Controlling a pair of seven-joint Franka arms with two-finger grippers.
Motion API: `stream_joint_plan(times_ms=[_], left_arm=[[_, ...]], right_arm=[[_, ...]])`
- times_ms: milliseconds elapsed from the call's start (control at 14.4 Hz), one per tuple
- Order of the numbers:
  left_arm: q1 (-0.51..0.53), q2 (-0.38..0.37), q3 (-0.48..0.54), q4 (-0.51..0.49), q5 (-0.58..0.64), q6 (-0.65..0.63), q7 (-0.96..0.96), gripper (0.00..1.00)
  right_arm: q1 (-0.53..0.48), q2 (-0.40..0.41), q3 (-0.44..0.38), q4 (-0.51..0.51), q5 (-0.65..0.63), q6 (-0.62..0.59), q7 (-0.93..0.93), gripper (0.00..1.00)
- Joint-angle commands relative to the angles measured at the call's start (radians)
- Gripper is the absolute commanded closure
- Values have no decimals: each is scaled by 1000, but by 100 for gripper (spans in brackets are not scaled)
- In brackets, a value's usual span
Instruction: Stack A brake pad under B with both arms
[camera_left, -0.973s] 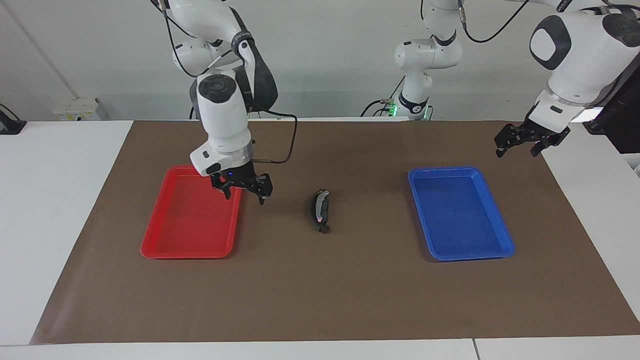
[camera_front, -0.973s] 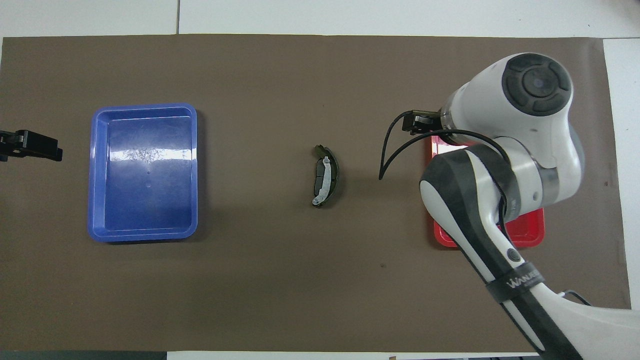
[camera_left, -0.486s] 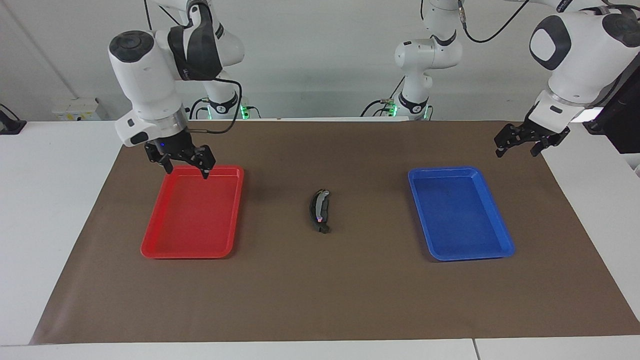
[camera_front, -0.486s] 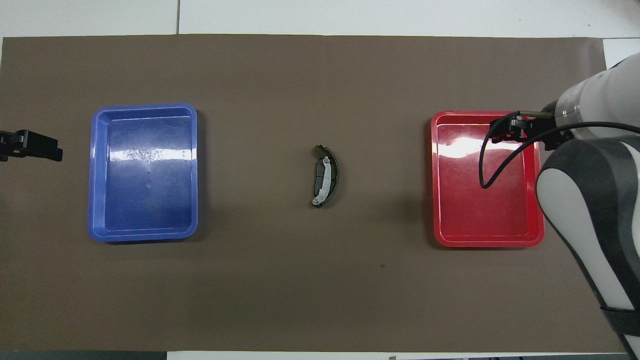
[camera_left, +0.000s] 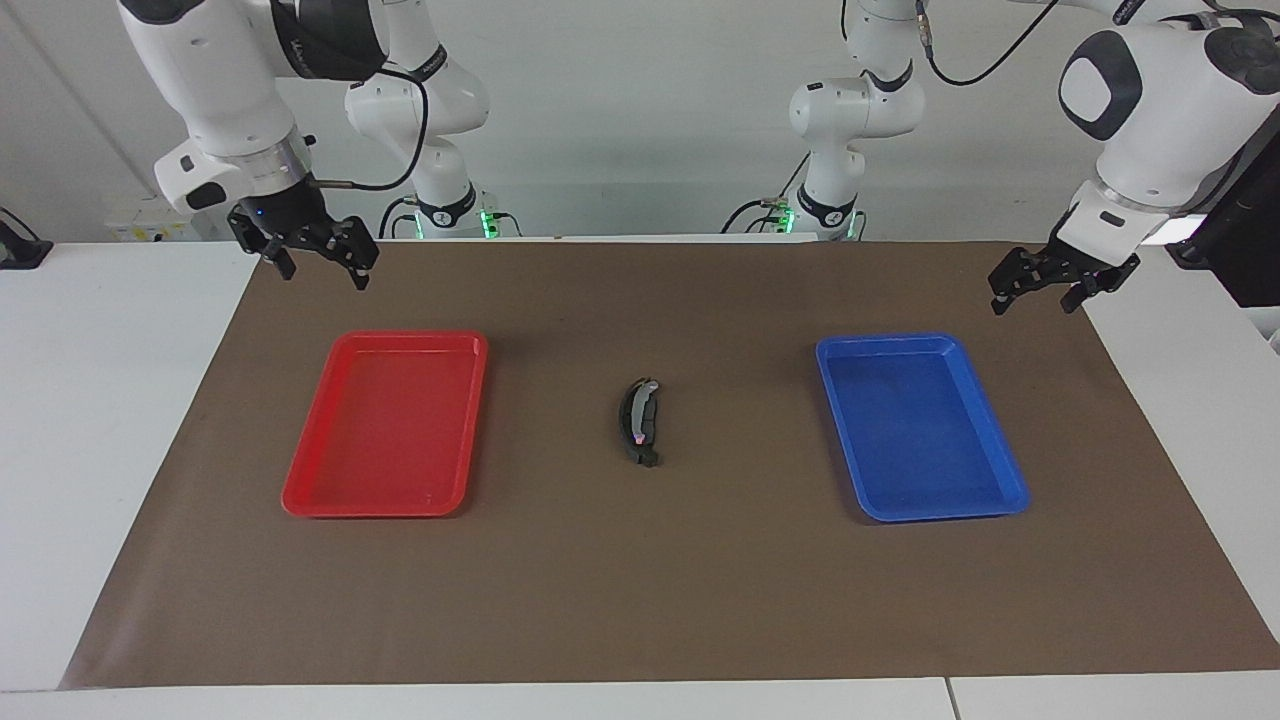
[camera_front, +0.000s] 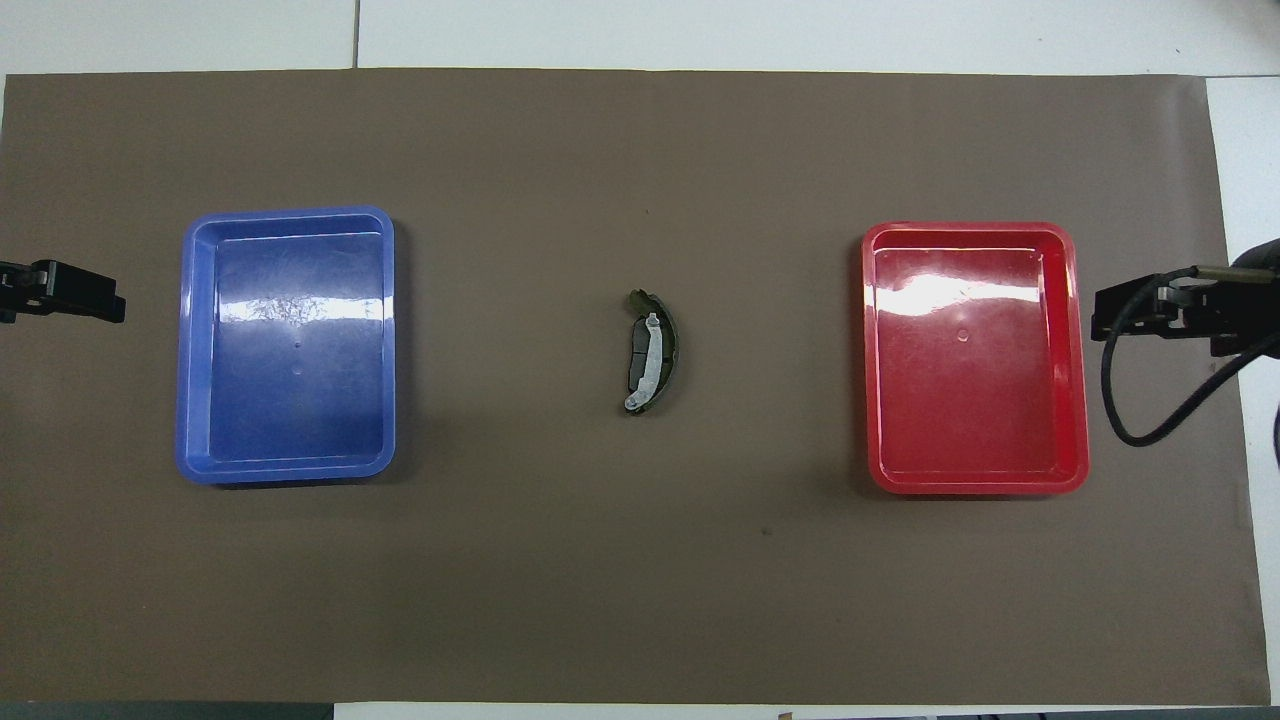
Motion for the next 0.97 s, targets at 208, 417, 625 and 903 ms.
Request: stream_joint_plan(times_ms=[208, 417, 625, 903], left_arm=[[-7, -28, 2, -30, 5, 5, -3, 1], [-7, -28, 2, -30, 5, 5, -3, 1], [-7, -28, 2, -30, 5, 7, -3, 1], [-8, -27, -1, -23, 5, 5, -42, 1]], right_arm=[[-184, 35, 150, 58, 3, -15, -59, 0], [-157, 30, 147, 46, 7, 3, 7, 0], [-148, 31, 143, 46, 7, 5, 2, 0], [-128, 36, 123, 60, 5, -12, -1, 0]])
